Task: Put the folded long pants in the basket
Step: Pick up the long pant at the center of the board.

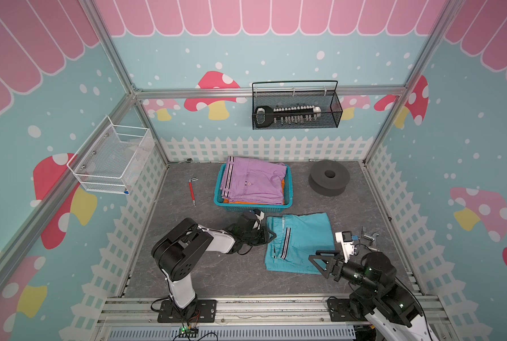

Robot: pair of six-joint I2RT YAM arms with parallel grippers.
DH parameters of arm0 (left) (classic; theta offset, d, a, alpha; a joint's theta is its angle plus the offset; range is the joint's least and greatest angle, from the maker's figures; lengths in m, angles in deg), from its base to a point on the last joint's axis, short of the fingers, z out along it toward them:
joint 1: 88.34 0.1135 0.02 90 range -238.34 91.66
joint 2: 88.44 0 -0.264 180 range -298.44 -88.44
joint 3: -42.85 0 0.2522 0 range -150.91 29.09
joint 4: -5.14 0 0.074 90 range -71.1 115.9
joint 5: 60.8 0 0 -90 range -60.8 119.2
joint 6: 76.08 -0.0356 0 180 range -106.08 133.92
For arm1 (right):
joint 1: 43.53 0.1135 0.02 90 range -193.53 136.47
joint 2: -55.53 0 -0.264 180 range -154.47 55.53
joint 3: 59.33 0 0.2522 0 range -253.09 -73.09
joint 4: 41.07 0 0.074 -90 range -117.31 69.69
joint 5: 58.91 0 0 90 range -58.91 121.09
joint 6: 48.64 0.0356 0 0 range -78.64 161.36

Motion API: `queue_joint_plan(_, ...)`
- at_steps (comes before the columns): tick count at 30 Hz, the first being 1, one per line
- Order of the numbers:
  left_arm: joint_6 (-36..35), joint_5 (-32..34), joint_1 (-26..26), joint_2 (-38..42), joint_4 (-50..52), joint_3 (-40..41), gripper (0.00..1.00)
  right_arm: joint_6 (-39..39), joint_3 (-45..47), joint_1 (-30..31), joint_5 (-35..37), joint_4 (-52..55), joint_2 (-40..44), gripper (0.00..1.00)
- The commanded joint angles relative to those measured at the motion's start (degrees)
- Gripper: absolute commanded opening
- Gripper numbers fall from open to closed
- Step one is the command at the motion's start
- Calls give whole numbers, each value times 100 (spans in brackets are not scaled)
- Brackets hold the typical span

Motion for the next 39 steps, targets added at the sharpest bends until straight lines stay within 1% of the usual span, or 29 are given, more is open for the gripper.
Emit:
queue_joint_plan(1,-151,34,-25,123,175,85,8,-263,67,46,320,171,-250,79)
queue_joint_plan(2,-170,35,-16,165,198,94,0,-244,159,41,375,-7,-349,80)
queue_joint_plan(5,-237,47,64,398,258,221,0,-154,389,42,540,-619,-691,80)
queue_joint_plan(8,-318,51,247,832,317,529,0,36,606,43,669,-1249,-928,80)
queue_joint_plan(12,-443,65,601,1516,329,1053,0,272,1196,42,1192,-2476,-1099,81)
queue_joint_plan(15,-535,62,756,1878,514,1230,0,34,1147,39,1923,-2763,-1640,81)
queue_joint_plan(18,-559,158,828,2237,698,1402,0,-147,1167,42,2255,-3201,-2075,81)
queue_joint_plan(22,-511,583,877,2861,798,1738,0,-280,1288,42,2620,-3454,-2537,81)
queue_joint_plan(27,-567,703,917,3181,1026,1760,0,-302,1748,42,2534,-4357,-3325,84)
queue_joint_plan(30,-585,763,929,3166,1047,1761,0,-396,1613,48,2524,-4520,-3941,85)
queue_joint_plan(33,-587,733,934,3131,1068,1756,0,-423,1612,44,2319,-5010,-4601,85)
queue_joint_plan(39,-578,767,937,3294,1107,1794,0,-574,1067,47,2090,-5580,-6079,84)
